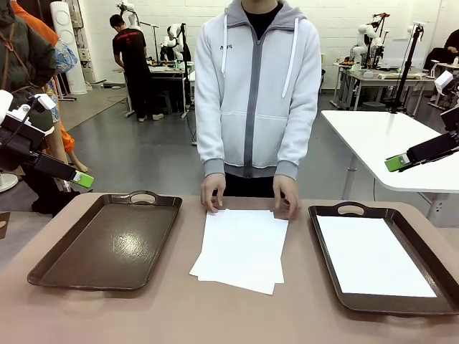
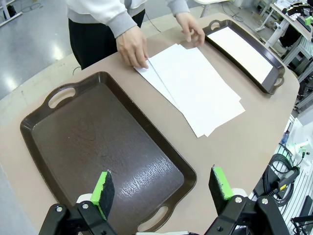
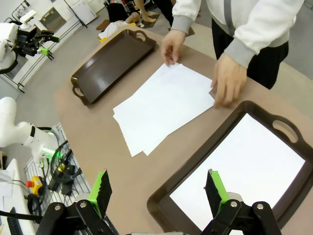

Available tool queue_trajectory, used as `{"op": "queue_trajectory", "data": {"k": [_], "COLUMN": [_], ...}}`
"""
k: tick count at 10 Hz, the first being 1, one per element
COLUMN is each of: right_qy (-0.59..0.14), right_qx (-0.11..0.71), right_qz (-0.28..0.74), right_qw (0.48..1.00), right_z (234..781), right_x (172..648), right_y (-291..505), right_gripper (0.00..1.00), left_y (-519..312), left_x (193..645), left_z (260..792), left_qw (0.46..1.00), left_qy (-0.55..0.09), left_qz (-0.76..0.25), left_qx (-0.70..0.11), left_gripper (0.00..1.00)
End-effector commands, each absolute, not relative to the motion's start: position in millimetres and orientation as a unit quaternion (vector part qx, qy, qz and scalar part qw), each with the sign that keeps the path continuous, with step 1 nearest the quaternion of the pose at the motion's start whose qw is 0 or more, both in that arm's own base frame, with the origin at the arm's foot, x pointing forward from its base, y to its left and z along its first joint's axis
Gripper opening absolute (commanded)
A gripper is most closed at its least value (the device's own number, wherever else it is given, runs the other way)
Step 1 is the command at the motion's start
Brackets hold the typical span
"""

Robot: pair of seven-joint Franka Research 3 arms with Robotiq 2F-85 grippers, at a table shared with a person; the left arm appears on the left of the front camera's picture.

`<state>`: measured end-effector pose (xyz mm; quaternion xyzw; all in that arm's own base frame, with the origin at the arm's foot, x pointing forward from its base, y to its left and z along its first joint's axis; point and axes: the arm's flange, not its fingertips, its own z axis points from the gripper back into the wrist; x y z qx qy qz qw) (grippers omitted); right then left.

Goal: Sort the A4 documents.
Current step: Receive the A4 Paper.

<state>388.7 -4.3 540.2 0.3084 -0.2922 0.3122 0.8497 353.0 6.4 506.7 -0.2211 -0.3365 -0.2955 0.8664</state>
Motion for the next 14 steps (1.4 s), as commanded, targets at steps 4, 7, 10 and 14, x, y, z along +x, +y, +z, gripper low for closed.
{"op": "queue_trajectory", "data": {"k": [4,7,10,14], "right_qy": [-0.292,-0.292,-0.292,-0.292], "right_qx": [0.309,0.309,0.309,0.309], "right_qz": [0.316,0.316,0.316,0.316], "right_qw": [0.848,0.848,0.848,0.848], "right_z": [540.0,540.0,540.0,540.0], "right_x": [388.1,388.1,388.1,388.1], "right_y": [-2.9,-2.9,-2.9,-2.9], "right_gripper": [1.00,1.00,1.00,1.00], "left_y": [8.4,8.4,8.4,8.4], "left_x": [354.7,354.7,354.7,354.7], "left_z": [504.9,504.9,504.9,504.9], "left_qw": [0.862,0.862,0.862,0.862], "left_qy": [-0.340,-0.340,-0.340,-0.340], "left_qz": [-0.302,-0.302,-0.302,-0.302], "left_qx": [-0.224,-0.224,-0.224,-0.224], "left_gripper": [1.00,1.00,1.00,1.00]}}
